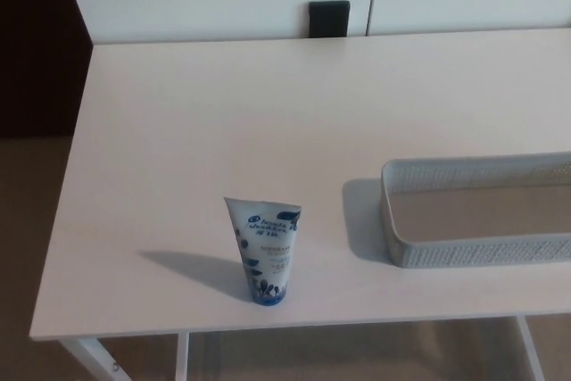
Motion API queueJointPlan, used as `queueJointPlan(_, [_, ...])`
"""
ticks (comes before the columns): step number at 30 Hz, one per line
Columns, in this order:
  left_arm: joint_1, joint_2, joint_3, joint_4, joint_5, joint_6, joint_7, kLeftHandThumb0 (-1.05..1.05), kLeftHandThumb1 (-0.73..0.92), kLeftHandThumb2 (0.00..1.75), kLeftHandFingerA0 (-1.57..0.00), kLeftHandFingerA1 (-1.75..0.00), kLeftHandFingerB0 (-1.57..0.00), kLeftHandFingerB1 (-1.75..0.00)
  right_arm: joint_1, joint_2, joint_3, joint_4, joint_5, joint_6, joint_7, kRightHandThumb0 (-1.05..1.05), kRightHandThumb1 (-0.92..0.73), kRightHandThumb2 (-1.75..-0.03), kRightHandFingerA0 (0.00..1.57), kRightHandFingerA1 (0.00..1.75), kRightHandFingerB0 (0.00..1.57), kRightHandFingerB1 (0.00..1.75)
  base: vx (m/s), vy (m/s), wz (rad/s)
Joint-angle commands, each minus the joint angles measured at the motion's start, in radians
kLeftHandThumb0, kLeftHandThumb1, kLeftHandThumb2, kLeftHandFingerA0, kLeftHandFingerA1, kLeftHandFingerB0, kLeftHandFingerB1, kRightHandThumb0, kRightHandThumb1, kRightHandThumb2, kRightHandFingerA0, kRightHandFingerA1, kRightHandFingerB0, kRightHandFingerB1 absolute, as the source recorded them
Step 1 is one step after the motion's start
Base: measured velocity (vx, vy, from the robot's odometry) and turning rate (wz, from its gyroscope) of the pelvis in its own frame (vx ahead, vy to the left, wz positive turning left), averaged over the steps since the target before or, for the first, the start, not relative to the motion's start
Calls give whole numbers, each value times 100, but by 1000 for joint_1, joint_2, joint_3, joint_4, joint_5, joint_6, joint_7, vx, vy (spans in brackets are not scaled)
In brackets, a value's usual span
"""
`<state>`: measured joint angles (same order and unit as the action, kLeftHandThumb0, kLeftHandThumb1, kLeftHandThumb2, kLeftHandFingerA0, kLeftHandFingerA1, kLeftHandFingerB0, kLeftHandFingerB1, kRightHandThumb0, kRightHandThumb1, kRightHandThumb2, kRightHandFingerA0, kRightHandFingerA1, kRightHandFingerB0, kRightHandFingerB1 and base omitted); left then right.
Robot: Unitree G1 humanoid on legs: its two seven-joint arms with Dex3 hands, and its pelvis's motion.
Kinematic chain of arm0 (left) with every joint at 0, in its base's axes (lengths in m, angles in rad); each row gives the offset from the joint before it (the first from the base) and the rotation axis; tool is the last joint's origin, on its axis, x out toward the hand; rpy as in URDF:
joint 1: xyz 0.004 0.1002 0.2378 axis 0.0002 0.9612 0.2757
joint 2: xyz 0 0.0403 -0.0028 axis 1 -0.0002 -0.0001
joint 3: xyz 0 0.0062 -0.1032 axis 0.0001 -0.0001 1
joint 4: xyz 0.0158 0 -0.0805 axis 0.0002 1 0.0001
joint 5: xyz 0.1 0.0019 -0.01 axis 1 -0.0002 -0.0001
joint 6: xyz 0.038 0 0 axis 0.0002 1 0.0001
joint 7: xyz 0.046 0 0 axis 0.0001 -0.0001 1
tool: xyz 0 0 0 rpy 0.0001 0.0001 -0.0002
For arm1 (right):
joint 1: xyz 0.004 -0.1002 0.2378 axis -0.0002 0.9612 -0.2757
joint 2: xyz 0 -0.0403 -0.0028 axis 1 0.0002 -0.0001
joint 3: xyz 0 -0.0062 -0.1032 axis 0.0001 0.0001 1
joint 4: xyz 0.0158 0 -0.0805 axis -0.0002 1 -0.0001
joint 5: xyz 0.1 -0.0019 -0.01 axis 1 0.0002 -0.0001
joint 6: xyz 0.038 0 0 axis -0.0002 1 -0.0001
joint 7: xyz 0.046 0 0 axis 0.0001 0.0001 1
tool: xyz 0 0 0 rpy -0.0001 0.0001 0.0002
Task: The robot walks towards a table in front, picks a shampoo with left hand and puts it in a small grey container
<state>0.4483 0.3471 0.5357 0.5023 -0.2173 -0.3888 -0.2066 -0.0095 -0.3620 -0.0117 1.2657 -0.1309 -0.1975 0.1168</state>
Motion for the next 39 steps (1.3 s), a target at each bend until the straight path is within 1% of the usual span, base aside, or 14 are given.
queueJointPlan(1, [-45, 187, -22, -865, -402, 280, -84, -40, 29, 66, 0, -25, 0, -14, 38, -11, -13, 3, 9, -2, -4, -24, -66, -59, 76, 54, 57, 45, -51, -108, 1])
queueJointPlan(4, [-63, 188, -34, -880, -381, 304, -89, -40, 29, 66, 0, -25, 0, -14, 42, -9, -16, 6, 12, -5, -5, -24, -66, -59, 76, 54, 57, 45, -53, -110, 2])
queueJointPlan(5, [-110, 191, -78, -861, -351, 310, -114, -41, 29, 64, 0, -22, 0, -7, 37, -8, -18, 15, 12, 1, -3, -22, -68, -60, 76, 53, 56, 44, 0, 0, 0])
queueJointPlan(10, [-305, 152, -250, -754, -217, 396, -145, -44, 32, 67, 0, -22, 0, -6, 23, -7, -18, 22, 11, 3, 2, -24, -66, -59, 78, 54, 56, 45, 0, 0, 0])
queueJointPlan(19, [-439, 95, -425, -648, -91, 509, -135, -42, 30, 68, -1, -29, 0, -15, 0, -7, -12, 9, 7, 20, -1, -24, -62, -58, 77, 55, 57, 45, 0, 0, 0])
queueJointPlan(27, [-448, 67, -536, -579, -22, 458, -140, -49, 33, 71, -1, -30, 0, -13, 6, -4, -12, 19, 5, 13, -3, -27, -62, -58, 79, 53, 57, 44, 0, 0, 0])
queueJointPlan(28, [-452, 66, -550, -568, -19, 463, -141, -51, 39, 53, -1, -29, 0, -18, 5, -5, -11, 19, 4, 13, -3, -26, -63, -58, 77, 53, 56, 44, 0, 0, 0])
queueJointPlan(29, [-455, 63, -563, -556, -16, 470, -143, -51, 39, 53, -1, -29, 0, -18, 5, -5, -9, 18, 2, 12, -3, -26, -63, -58, 77, 53, 56, 44, 0, 0, 0])
queueJointPlan(30, [-444, 65, -572, -552, -8, 473, -142, -50, 33, 73, 0, -29, 0, -17, 7, 0, -8, 24, 1, 11, -4, -25, -64, -59, 77, 53, 56, 44, 0, 0, 0])
queueJointPlan(35, [-447, 58, -601, -506, 36, 460, -131, -51, 32, 76, 0, -33, 0, -19, 2, 3, -16, 22, 8, 6, -2, -24, -63, -59, 80, 55, 57, 45, 0, 0, 0])
queueJointPlan(36, [-444, 57, -602, -502, 39, 454, -132, -60, 39, 55, -3, -30, 0, -18, 2, 3, -17, 23, 9, 7, -1, -25, -62, -58, 79, 55, 58, 45, 0, 0, 0])
queueJointPlan(37, [-442, 58, -603, -499, 41, 454, -135, -59, 39, 53, -3, -30, 0, -18, 1, 3, -15, 21, 6, 8, -3, -27, -61, -57, 79, 54, 57, 44, 0, 0, 0])
queueJointPlan(38, [-440, 60, -604, -497, 42, 457, -138, -59, 39, 53, -3, -30, 0, -18, -1, 2, -11, 18, 1, 7, -6, -27, -61, -57, 79, 54, 57, 44, 0, 0, 0])
queueJointPlan(39, [-438, 58, -603, -491, 38, 456, -142, -57, 31, 68, -4, -30, 0, -14, 1, 0, -6, 14, -5, 5, -7, -27, -61, -58, 78, 54, 57, 44, 0, 0, 0])
